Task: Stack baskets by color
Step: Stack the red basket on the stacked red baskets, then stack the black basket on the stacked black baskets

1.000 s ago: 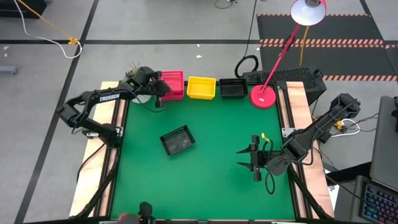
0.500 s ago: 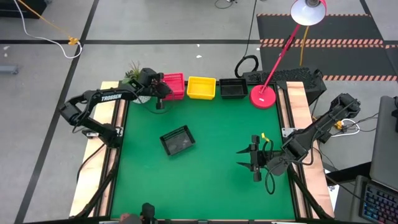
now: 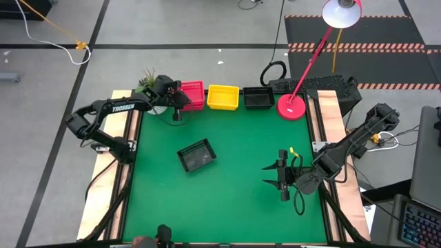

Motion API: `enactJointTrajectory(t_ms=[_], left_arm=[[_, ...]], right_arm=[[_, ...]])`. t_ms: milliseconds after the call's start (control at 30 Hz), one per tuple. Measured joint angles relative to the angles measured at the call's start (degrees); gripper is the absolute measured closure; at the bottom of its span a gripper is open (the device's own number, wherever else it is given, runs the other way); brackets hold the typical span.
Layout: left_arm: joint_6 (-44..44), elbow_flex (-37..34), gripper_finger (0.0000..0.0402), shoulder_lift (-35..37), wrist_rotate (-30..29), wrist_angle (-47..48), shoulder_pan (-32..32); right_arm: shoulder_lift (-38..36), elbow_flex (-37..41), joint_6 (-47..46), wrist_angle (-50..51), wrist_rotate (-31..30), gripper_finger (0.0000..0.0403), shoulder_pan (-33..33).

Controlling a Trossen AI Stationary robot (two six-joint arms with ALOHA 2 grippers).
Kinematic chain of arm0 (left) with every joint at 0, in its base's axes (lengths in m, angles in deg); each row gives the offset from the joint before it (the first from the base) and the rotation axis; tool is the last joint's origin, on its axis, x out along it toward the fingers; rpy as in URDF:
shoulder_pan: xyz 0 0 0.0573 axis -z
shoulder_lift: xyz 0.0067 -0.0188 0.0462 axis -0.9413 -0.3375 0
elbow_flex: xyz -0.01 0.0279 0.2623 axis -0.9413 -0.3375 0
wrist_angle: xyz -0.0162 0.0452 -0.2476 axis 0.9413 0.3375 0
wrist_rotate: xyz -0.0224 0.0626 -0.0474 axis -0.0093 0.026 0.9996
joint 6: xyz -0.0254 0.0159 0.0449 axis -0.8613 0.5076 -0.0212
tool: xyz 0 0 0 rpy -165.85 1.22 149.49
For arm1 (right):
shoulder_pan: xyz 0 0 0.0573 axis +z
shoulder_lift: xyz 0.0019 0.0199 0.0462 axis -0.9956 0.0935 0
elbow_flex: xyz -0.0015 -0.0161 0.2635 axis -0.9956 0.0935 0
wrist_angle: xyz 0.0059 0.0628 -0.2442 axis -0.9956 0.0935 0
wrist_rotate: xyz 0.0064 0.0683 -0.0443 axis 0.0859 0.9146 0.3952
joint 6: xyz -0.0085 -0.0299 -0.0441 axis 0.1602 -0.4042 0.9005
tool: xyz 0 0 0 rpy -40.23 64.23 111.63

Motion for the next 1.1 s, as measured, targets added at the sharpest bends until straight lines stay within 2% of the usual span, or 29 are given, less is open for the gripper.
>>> enactJointTrajectory(t_ms=[300,500,700,1100], left_arm=[[-0.30,0.00,0.0357,0.00,-0.47,-0.02,0.00],[-1.43,0.00,0.0305,0.00,-4.04,-0.04,0.00],[-6.49,0.00,0.0268,0.24,-4.55,-0.94,0.11],[-13.65,0.02,0.0263,6.00,-7.52,-0.86,3.96]], right_arm=[[0.01,0.00,0.01,0.02,0.02,0.0222,0.00],[-0.01,0.00,0.01,0.02,-0.01,0.0222,0.00],[-0.02,0.00,0.01,0.02,0.01,0.0222,0.00],[0.00,0.00,0.01,0.02,-0.01,0.0222,0.00]])
